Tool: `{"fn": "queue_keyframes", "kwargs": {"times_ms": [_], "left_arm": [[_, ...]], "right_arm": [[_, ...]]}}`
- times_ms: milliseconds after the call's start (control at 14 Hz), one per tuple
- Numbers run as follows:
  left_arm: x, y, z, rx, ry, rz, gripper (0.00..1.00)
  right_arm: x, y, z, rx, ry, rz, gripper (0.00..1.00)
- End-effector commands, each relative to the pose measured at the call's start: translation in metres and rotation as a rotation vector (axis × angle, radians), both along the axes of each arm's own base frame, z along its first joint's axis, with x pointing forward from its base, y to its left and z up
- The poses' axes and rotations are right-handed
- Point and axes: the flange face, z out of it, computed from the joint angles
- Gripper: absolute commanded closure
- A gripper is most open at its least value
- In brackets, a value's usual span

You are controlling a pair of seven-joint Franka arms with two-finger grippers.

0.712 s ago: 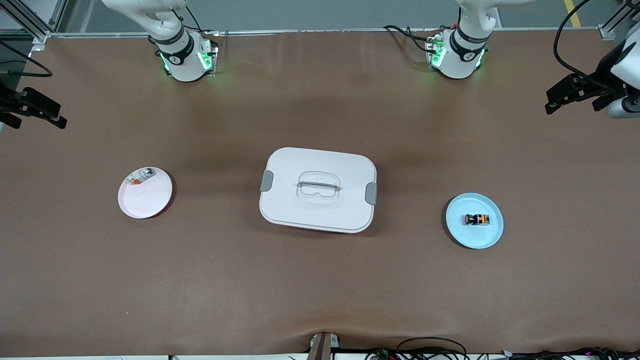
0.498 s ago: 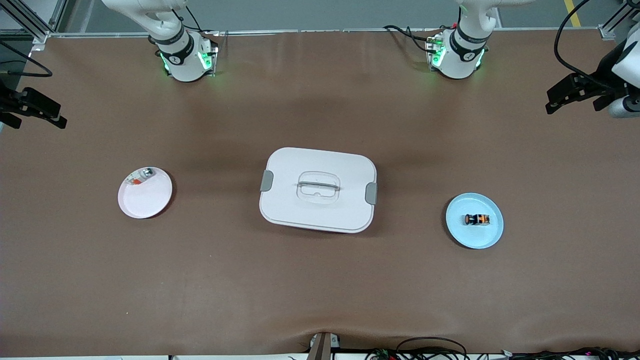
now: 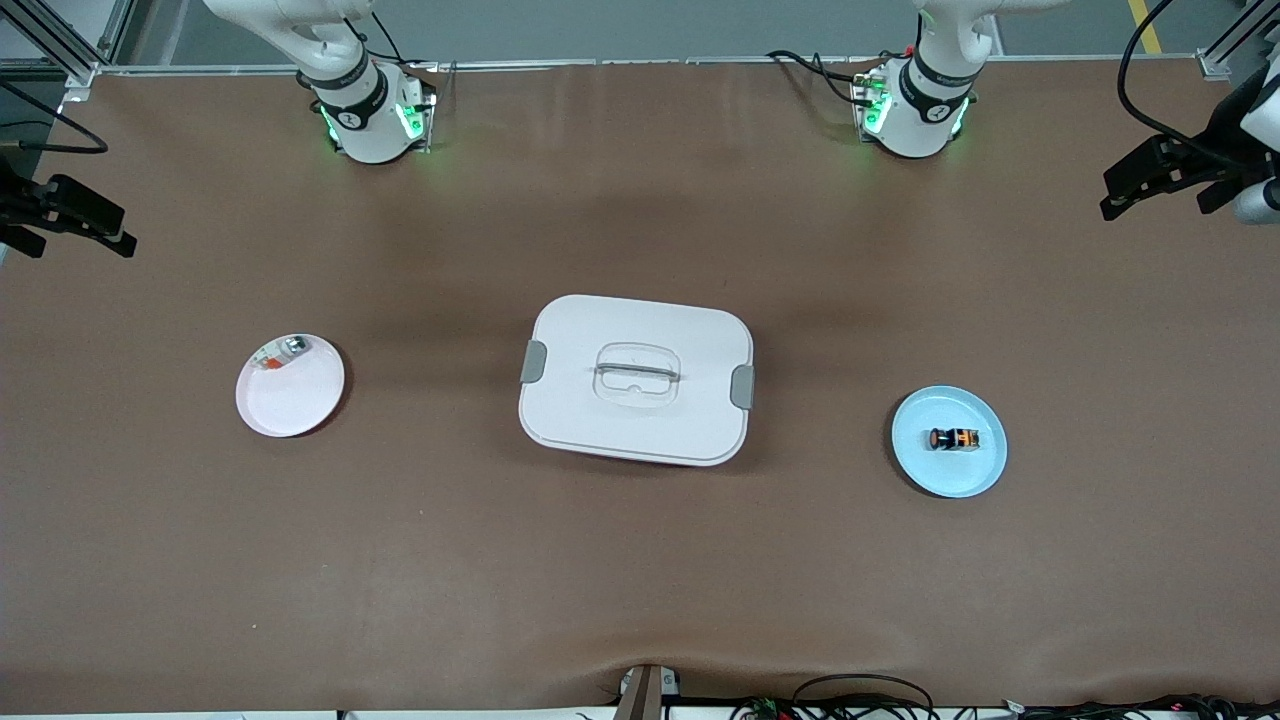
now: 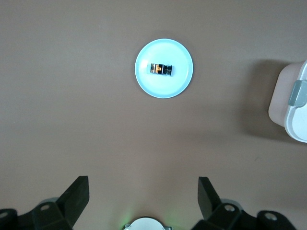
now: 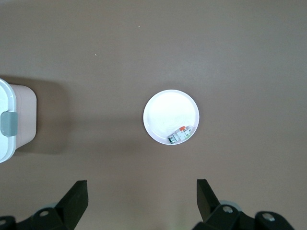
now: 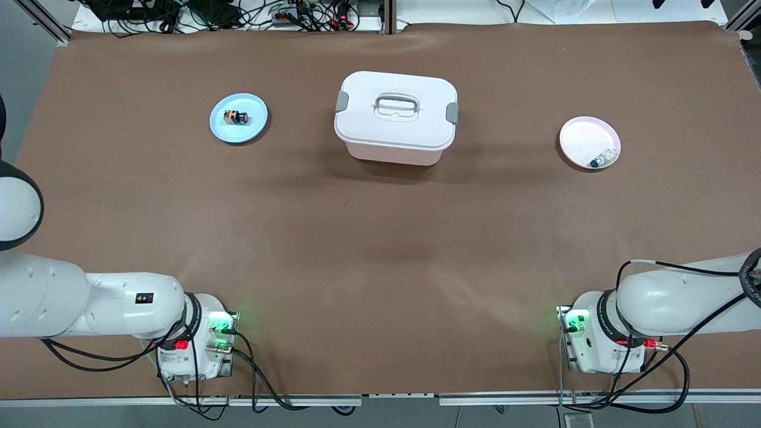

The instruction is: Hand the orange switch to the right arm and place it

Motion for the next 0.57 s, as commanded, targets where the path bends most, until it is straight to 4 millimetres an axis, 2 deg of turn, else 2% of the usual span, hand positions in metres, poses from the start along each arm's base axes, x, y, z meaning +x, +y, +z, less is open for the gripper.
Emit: {"fn": "queue_keyframes", "kwargs": {"times_ms": [0,214,498], "left_arm": [[0.016,0.006,-0.023,0.037,0.056,-0.01,0.0],[0.045,0.005,-0.068,0.033,0.101,-0.015,0.0],[0.079,0.002,-0.154,0.024,0.095,-0.027,0.0]], "right_arm": [[0.0,0.002,0.004,-0.012,0.001,0.005,0.0],[0.0,0.002,0.004,-0.012,0.001,0.005,0.0],[0.0,0.002,0.004,-0.012,0.001,0.005,0.0]]}}
